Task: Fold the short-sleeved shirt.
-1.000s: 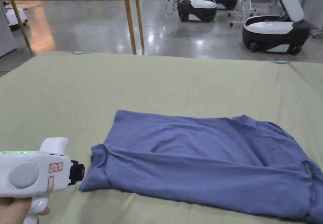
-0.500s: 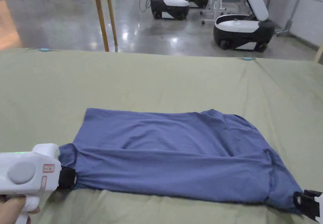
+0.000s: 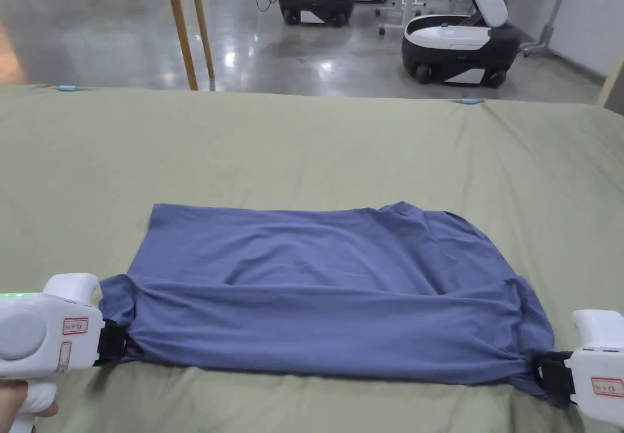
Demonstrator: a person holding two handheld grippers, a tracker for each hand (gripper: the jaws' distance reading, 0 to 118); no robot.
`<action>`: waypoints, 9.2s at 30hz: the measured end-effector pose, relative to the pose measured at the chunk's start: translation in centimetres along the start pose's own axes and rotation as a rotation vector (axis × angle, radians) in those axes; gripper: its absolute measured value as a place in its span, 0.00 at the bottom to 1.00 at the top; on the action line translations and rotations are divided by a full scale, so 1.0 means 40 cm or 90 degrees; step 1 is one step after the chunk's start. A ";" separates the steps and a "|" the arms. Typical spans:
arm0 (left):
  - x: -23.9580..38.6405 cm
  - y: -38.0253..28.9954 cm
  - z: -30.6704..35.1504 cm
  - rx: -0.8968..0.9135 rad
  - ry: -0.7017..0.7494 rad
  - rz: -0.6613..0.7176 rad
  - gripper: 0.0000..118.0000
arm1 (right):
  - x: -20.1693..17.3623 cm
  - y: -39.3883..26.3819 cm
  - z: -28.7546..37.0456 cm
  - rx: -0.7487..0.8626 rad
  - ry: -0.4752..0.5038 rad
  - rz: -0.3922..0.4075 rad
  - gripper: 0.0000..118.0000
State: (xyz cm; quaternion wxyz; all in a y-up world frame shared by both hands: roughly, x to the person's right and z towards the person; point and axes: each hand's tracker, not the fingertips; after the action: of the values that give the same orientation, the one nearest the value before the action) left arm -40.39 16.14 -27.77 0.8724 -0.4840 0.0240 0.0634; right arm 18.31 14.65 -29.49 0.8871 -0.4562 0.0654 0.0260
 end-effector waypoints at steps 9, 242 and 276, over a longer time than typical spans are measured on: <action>-0.006 -0.027 0.057 0.018 0.027 -0.024 0.07 | -0.008 -0.038 0.125 0.042 0.007 0.017 0.05; 0.355 -0.197 0.043 -0.174 -0.470 0.144 0.00 | -0.406 -0.273 0.386 0.351 -0.076 0.016 0.01; 0.027 -0.216 0.010 -0.180 -0.587 0.210 0.67 | -0.457 -0.235 0.373 0.348 -0.070 0.040 0.01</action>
State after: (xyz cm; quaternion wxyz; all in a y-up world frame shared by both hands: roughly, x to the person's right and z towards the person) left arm -38.17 12.04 -20.41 0.6966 -0.5087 -0.2963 0.4101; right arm 2.58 21.56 -10.78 0.9782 -0.1959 0.0357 0.0599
